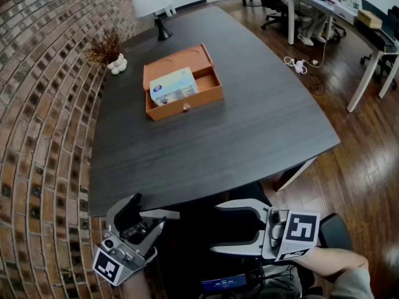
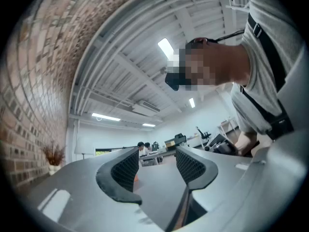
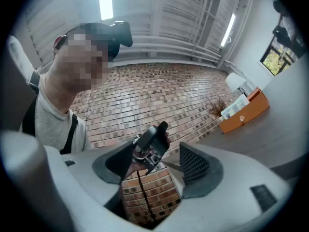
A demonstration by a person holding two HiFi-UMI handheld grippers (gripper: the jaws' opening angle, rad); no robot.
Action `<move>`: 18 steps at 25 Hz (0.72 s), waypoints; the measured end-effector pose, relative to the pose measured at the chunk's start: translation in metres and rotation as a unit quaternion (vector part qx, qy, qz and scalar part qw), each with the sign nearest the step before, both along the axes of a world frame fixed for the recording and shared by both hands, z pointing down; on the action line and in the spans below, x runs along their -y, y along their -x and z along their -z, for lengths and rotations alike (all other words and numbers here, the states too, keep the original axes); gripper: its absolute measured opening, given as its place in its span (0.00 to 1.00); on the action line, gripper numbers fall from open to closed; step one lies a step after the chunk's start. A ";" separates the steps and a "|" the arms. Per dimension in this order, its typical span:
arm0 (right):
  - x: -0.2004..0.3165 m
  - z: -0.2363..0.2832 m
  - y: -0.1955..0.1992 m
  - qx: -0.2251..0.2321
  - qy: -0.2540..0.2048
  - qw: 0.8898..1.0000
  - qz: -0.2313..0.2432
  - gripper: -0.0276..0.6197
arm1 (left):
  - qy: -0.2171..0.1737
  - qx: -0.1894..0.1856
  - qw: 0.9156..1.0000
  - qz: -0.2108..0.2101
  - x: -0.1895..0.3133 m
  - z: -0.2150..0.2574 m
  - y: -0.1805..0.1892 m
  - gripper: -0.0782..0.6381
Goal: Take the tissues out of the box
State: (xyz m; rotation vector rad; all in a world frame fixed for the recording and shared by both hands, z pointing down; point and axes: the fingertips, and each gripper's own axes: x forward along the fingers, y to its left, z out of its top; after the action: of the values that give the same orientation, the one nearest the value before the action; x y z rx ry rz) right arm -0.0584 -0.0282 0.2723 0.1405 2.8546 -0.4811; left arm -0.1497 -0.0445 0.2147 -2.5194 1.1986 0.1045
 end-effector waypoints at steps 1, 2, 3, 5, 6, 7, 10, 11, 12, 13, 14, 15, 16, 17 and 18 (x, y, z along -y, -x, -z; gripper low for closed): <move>0.001 0.000 -0.001 0.000 0.001 1.000 -0.001 0.53 | -0.006 0.029 1.000 0.003 0.013 0.005 0.004 0.43; 0.002 0.000 -0.003 -0.001 0.003 1.000 -0.001 0.53 | -0.010 0.058 0.998 0.006 0.027 0.010 0.009 0.43; 0.002 0.000 -0.004 -0.001 0.004 1.000 -0.001 0.53 | -0.012 0.087 0.996 0.008 0.043 0.014 0.012 0.43; 0.003 0.001 -0.006 0.000 0.007 1.000 -0.002 0.53 | -0.002 0.150 0.989 0.008 0.081 0.017 0.019 0.43; 0.004 0.001 -0.007 0.001 0.008 1.000 -0.003 0.53 | 0.010 0.187 0.982 0.010 0.104 0.016 0.022 0.43; 0.005 0.001 -0.007 0.002 0.009 1.000 -0.004 0.53 | 0.030 0.225 0.974 0.014 0.127 0.012 0.025 0.48; 0.009 0.002 -0.011 0.005 0.014 1.000 -0.009 0.53 | 0.105 0.301 0.948 0.013 0.204 -0.002 0.023 0.65; 0.011 0.002 -0.012 0.006 0.015 1.000 -0.011 0.53 | 0.118 0.316 0.941 0.004 0.232 -0.004 0.020 0.71; 0.012 0.003 -0.013 0.007 0.016 1.000 -0.012 0.53 | 0.129 0.328 0.936 -0.002 0.258 -0.007 0.020 0.72; 0.013 0.003 -0.013 0.008 0.017 1.000 -0.013 0.53 | 0.144 0.335 0.931 -0.004 0.278 -0.010 0.022 0.72; 0.014 0.003 -0.014 0.009 0.018 1.000 -0.014 0.53 | 0.161 0.338 0.928 -0.004 0.295 -0.014 0.026 0.72; 0.015 0.003 -0.014 0.009 0.019 1.000 -0.014 0.53 | 0.178 0.337 0.925 -0.006 0.308 -0.018 0.028 0.72; 0.016 0.004 -0.015 0.010 0.020 1.000 -0.014 0.53 | 0.197 0.335 0.921 -0.011 0.318 -0.022 0.029 0.72; 0.017 0.004 -0.016 0.011 0.020 1.000 -0.014 0.53 | 0.216 0.336 0.917 -0.019 0.328 -0.028 0.028 0.72; 0.018 0.004 -0.016 0.011 0.021 1.000 -0.015 0.53 | 0.236 0.339 0.910 -0.028 0.335 -0.035 0.028 0.72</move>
State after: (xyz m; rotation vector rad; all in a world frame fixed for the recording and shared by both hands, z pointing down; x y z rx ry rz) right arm -0.0423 -0.0461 0.2685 0.0956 2.8179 -0.5300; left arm -0.1772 -0.3799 0.2499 -2.5981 0.9204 -1.0784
